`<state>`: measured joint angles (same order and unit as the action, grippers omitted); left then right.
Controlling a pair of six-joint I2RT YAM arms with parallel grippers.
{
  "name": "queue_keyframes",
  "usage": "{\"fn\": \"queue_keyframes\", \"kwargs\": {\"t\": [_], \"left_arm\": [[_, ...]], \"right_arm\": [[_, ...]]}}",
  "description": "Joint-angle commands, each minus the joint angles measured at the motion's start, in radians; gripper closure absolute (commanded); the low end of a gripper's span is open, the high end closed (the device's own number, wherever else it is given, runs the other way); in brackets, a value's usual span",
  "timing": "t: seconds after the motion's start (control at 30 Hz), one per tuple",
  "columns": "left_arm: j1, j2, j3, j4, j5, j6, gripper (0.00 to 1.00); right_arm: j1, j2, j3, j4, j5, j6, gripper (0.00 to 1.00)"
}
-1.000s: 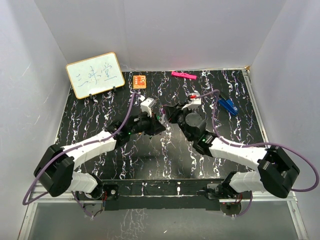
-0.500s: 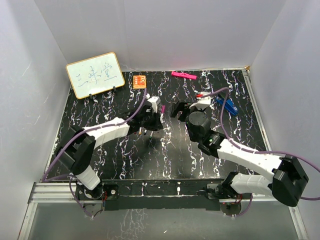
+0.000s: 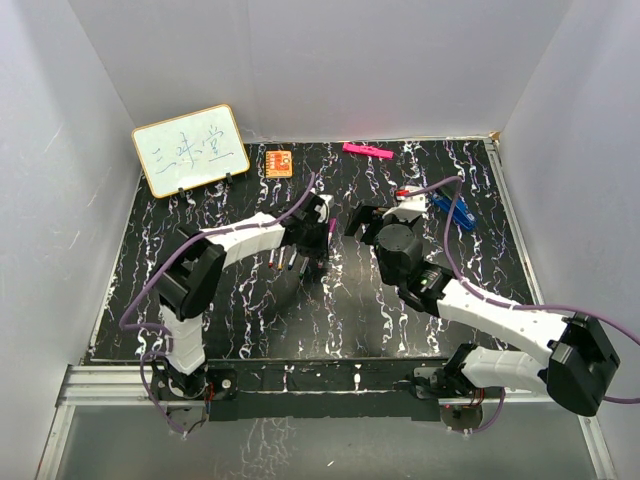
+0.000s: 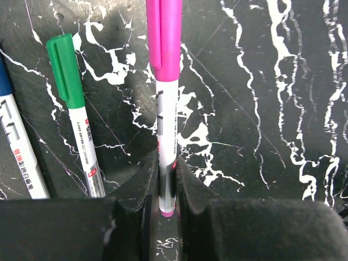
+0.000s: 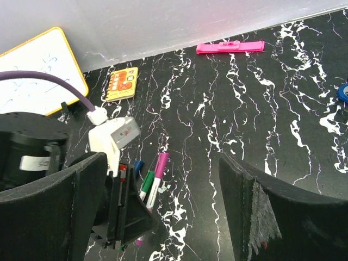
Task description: Insert the pens into the pen caps
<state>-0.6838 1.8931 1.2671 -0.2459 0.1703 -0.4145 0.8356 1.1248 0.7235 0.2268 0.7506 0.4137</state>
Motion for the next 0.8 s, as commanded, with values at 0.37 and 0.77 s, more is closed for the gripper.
{"fn": "queue_keyframes", "kwargs": {"t": [0.37, 0.77], "left_arm": [[-0.018, 0.095, 0.098, -0.18, -0.026, -0.008, 0.78], [-0.026, 0.056, 0.085, -0.163, -0.045, -0.024, 0.74]], "right_arm": [[-0.009, -0.023, -0.03, -0.009, 0.026, 0.047, 0.19], [-0.009, -0.019, -0.041, -0.009, 0.025, 0.051, 0.18]]}}
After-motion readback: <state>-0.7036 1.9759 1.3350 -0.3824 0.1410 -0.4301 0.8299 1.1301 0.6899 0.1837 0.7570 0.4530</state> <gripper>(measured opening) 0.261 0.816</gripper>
